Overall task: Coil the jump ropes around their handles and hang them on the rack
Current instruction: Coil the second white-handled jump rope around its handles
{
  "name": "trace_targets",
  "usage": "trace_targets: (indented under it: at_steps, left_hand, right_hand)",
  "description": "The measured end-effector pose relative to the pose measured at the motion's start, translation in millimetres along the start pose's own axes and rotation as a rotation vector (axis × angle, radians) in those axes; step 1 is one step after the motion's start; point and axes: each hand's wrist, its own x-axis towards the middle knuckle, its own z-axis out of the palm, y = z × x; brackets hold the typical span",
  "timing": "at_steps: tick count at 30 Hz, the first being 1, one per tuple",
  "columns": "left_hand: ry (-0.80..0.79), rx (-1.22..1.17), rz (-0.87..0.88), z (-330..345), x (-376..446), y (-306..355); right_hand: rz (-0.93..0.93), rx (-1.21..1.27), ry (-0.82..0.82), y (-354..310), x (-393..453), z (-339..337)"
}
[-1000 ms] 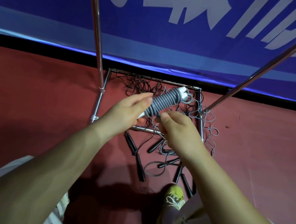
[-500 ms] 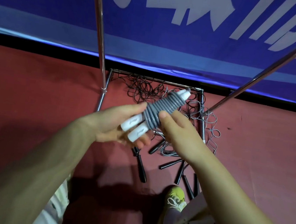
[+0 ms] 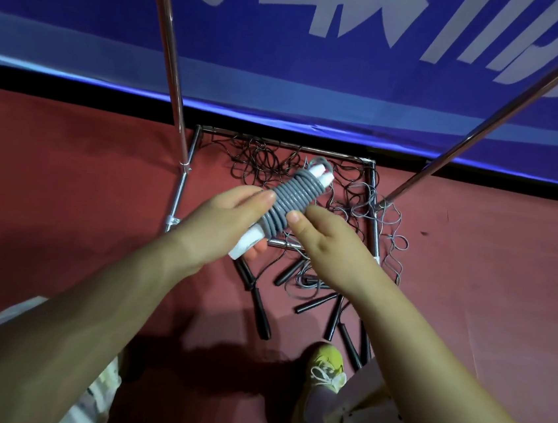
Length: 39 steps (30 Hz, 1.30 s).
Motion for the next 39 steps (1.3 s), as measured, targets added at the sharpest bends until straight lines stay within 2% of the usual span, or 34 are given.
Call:
trace_targets:
  at_steps: [4, 8, 10, 12, 16, 18, 21, 23, 26, 28, 31, 33, 37, 39]
  left_hand:
    - [-0.056, -0.310, -0.178, -8, 6, 4]
    - [-0.185, -0.429, -0.182, -12, 3, 7]
    - [-0.217, -0.429, -0.172, -12, 1, 8]
    - [-0.243, -0.409, -0.138, -12, 1, 7]
    - [-0.238, -0.353, -0.091, -15, 0, 7]
    - [-0.154, -0.214, -0.041, -16, 1, 6]
    - [-0.058, 0.042, 0.038, -13, 3, 2]
    - [-0.050, 0.127, 0.078, -13, 6, -2]
    - [-0.012, 0.294, 0.148, -17, 7, -9]
    - [-0.014, 0.512, 0.181, -17, 6, -15]
    - [-0.140, 0.755, 0.220, -11, 1, -20]
    - [-0.220, 0.699, 0.203, -12, -1, -19]
    - [-0.302, 0.206, 0.137, -13, -4, -16]
    - [-0.302, 0.083, 0.113, -11, -2, -17]
  right_hand:
    - [0.123, 0.273, 0.038, 4, 3, -2]
    - [0.214, 0.735, -0.168, 7, 4, -9]
    - [0.238, 0.800, -0.265, 7, 3, -12]
    - [0.231, 0.720, -0.299, 8, 2, -13]
    - [0.114, 0.378, -0.279, 1, 0, -10]
    - [0.073, 0.235, -0.215, -1, -1, -7]
    - [0.117, 0.037, -0.133, -5, -2, 2]
    - [0.174, 0.088, -0.110, -12, -6, 6]
    - [0.283, 0.399, -0.125, -23, -11, 8]
    - [0.400, 0.573, -0.168, -23, -10, 11]
    - [0.471, 0.566, -0.176, -15, -5, 14]
    - [0.462, 0.485, -0.137, -11, -2, 13]
    - [0.300, 0.314, -0.023, -3, 0, 15]
    - [0.193, 0.266, 0.012, 1, 0, 15]
